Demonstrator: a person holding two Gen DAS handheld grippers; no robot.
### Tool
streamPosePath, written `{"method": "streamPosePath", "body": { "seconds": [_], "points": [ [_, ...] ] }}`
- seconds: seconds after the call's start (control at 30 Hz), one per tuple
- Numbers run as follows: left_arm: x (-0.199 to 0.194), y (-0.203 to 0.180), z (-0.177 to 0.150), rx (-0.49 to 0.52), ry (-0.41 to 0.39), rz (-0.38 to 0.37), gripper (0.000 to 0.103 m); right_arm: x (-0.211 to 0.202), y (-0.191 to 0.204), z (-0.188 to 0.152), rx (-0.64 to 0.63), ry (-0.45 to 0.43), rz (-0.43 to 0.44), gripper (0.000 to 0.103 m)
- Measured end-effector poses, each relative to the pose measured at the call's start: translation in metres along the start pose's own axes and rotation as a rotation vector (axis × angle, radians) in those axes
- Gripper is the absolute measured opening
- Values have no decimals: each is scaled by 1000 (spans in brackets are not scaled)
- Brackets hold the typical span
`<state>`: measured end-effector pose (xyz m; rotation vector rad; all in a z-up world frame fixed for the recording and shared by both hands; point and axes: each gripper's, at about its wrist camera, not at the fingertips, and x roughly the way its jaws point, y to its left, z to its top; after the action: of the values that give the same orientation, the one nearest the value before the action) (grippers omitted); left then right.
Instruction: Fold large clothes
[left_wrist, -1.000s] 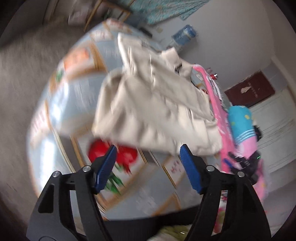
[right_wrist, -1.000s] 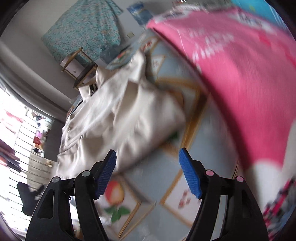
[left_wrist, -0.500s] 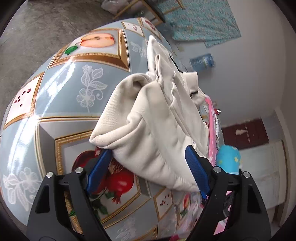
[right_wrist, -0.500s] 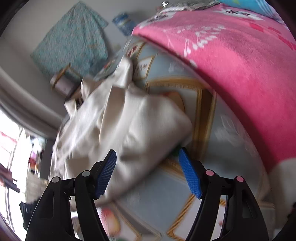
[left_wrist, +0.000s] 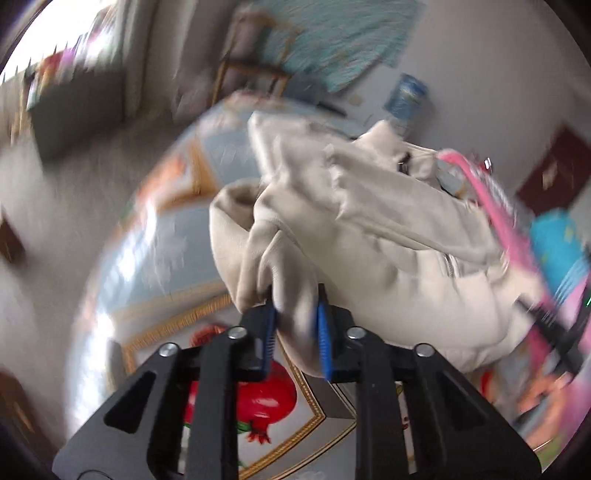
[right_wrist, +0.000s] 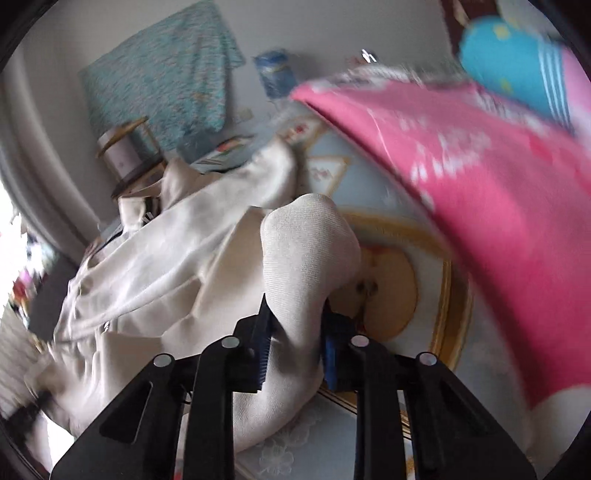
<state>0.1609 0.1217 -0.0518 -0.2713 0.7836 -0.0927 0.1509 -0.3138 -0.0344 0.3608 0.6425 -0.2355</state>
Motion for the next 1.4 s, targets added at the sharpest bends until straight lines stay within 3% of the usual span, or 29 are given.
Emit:
{"method": "streamPosePath", "body": {
  "seconds": [0.13,0.27,0.43,0.53,0.63,0.7,0.77,0.87,0.97,1.1,1.27,1.4],
  "points": [
    [-42,-20,8,150,-111,38,11,-38,7,7,-21,-36,42,18],
    [-82,-22,16,220,-177,30,6,-76,7,-4,-42,-51,75,16],
    [-127,-4,5,255,-159,-7,6,-123,-11,-42,-6,-19,135,16],
    [-135,13,-11,225,-95,-10,6,-121,-30,-72,20,72,150,18],
    [-106,45,-32,153,63,38,18,-100,-50,-97,53,184,137,30],
    [-93,63,-40,104,115,95,26,-89,-65,-109,77,234,122,41],
    [-97,83,-43,44,115,131,36,-98,-76,-109,106,223,137,47],
    [-119,102,-41,-15,51,143,48,-122,-90,-103,106,150,52,56],
    [-131,106,-33,-14,4,167,50,-136,-101,-98,118,121,5,57],
    [-134,81,-22,31,-19,138,58,-142,-83,-91,86,100,46,58],
    [-110,40,-19,124,17,62,58,-132,-33,-77,-20,107,152,64],
    [-92,11,-22,207,37,49,58,-113,9,-71,-149,145,160,64]
  ]
}}
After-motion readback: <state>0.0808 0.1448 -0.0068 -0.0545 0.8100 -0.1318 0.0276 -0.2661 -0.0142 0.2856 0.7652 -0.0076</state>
